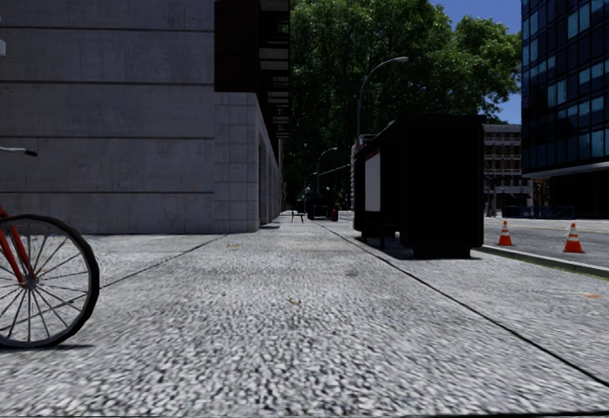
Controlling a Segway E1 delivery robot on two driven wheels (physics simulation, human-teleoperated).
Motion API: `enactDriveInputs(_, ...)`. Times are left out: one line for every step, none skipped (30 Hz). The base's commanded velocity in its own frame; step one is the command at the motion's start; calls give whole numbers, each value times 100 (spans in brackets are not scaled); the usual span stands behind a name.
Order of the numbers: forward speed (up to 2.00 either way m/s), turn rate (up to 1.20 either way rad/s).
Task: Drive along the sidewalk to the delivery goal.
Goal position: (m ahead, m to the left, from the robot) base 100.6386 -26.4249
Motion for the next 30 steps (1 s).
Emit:
enactDriveInputs(190,25)
enactDriveInputs(190,77)
enactDriveInputs(190,94)
enactDriveInputs(190,100)
enactDriveInputs(190,18)
enactDriveInputs(191,2)
enactDriveInputs(191,2)
enactDriveInputs(191,0)
enactDriveInputs(191,0)
enactDriveInputs(191,0)
enactDriveInputs(191,0)
enactDriveInputs(191,0)
enactDriveInputs(191,0)
enactDriveInputs(191,0)
enactDriveInputs(191,0)
enactDriveInputs(191,0)
enactDriveInputs(191,0)
enactDriveInputs(191,0)
enactDriveInputs(191,0)
enactDriveInputs(191,0)
enactDriveInputs(191,0)
enactDriveInputs(191,0)
enactDriveInputs(191,0)
enactDriveInputs(191,0)
enactDriveInputs(191,0)
enactDriveInputs(191,0)
enactDriveInputs(191,0)
enactDriveInputs(191,0)
enactDriveInputs(191,0)
enactDriveInputs(191,0)
